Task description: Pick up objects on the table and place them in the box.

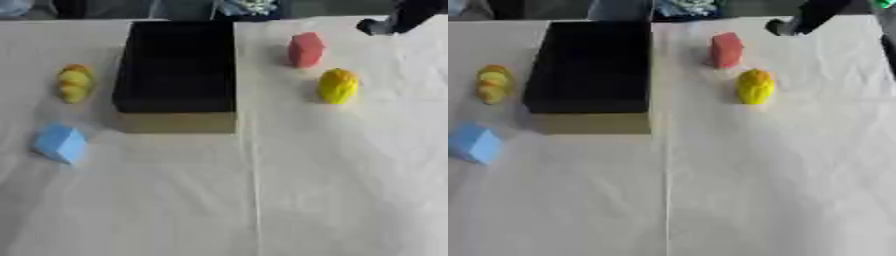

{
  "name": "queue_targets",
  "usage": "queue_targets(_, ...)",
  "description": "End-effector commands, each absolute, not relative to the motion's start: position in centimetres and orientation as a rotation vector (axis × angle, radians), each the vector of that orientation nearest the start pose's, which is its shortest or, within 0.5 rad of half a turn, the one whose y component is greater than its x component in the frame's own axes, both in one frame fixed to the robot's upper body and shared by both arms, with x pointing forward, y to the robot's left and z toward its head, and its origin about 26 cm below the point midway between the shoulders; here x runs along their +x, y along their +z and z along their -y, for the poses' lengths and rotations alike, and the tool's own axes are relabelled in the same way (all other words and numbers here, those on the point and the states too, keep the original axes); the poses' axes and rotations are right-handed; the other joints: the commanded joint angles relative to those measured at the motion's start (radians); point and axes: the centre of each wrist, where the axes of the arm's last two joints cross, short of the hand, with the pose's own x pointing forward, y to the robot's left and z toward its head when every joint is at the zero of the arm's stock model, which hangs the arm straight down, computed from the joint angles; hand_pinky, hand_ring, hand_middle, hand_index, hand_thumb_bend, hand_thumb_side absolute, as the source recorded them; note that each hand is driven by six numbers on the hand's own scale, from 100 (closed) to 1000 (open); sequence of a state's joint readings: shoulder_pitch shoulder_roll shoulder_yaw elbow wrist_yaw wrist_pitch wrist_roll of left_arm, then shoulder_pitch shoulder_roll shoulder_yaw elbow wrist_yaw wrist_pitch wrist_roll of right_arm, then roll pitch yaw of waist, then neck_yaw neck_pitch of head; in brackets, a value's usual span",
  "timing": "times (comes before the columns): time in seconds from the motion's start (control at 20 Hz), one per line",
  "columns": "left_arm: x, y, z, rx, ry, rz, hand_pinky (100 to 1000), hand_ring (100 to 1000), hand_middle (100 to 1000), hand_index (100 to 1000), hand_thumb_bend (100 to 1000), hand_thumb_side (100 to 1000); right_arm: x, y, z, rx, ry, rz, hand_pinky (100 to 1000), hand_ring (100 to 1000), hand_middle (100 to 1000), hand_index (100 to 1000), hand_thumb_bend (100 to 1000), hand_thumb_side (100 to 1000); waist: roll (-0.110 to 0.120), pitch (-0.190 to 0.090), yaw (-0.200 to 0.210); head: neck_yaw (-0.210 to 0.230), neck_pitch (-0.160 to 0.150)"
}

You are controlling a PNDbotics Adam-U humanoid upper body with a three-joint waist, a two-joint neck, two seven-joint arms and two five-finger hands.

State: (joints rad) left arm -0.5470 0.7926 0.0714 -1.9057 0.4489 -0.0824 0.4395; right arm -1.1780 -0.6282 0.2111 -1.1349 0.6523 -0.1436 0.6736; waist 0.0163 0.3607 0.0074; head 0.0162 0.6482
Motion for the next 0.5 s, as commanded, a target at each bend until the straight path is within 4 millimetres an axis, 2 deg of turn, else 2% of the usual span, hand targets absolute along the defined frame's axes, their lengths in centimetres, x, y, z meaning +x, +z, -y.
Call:
queue_targets(0.05,30.23,33.37,-32.29,0.271,-0.006,2.581,775,731,686,890,768,566,44.49,38.16,27.02,-0.955,1.626,1.541,882,888,779,810,290,207,-0.014,-0.015,0.0,0.008,-0.012)
queue_targets(0.15,30.14,33.42,-32.17,0.267,-0.009,2.584,771,731,685,890,768,565,44.51,38.09,26.97,-0.956,1.624,1.542,885,892,784,819,272,219,-0.014,-0.014,0.0,0.014,-0.006)
queue_targets(0.35,30.08,33.33,-32.04,0.265,-0.013,2.579,766,729,683,889,767,568,44.58,37.97,26.78,-0.957,1.632,1.539,884,891,768,824,283,245,-0.014,-0.012,0.001,0.037,0.018)
queue_targets(0.5,30.04,33.35,-31.98,0.262,-0.012,2.579,765,728,682,889,767,566,44.63,37.97,26.64,-0.96,1.639,1.535,884,892,771,832,296,251,-0.015,-0.01,0.002,0.04,0.025)
